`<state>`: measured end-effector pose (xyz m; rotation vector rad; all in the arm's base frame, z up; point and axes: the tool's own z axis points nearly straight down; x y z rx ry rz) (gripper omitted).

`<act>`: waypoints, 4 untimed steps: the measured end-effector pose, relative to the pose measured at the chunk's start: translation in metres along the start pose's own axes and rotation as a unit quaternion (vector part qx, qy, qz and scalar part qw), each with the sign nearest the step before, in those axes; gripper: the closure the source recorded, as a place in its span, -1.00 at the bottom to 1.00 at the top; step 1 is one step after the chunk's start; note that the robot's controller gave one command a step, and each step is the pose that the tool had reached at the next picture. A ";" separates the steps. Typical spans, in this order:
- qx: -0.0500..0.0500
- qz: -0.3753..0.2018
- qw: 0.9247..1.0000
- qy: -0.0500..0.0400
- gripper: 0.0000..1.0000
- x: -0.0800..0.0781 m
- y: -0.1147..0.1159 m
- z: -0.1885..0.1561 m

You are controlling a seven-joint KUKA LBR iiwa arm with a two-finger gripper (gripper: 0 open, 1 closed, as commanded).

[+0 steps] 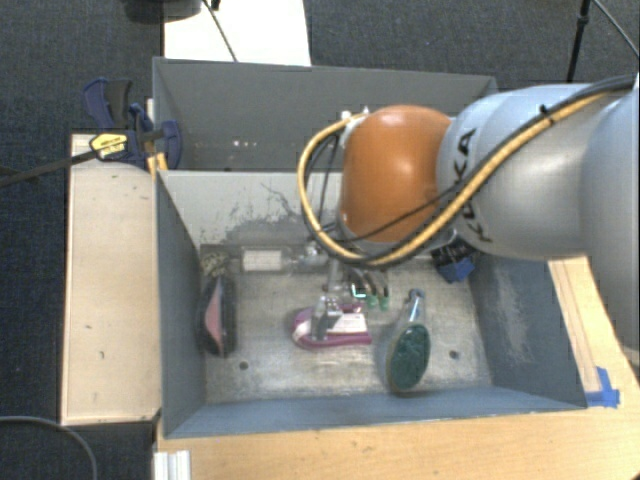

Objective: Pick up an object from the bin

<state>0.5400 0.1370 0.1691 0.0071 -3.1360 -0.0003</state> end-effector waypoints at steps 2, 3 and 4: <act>-0.002 0.045 0.999 -0.008 1.00 0.029 -0.039 0.093; 0.001 -0.205 0.979 -0.006 1.00 0.027 -0.060 -0.016; 0.000 -0.005 1.000 -0.006 1.00 0.038 -0.059 -0.116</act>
Offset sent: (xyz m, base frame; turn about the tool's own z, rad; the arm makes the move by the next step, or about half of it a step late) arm -0.0328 -0.0401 -0.0951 0.0876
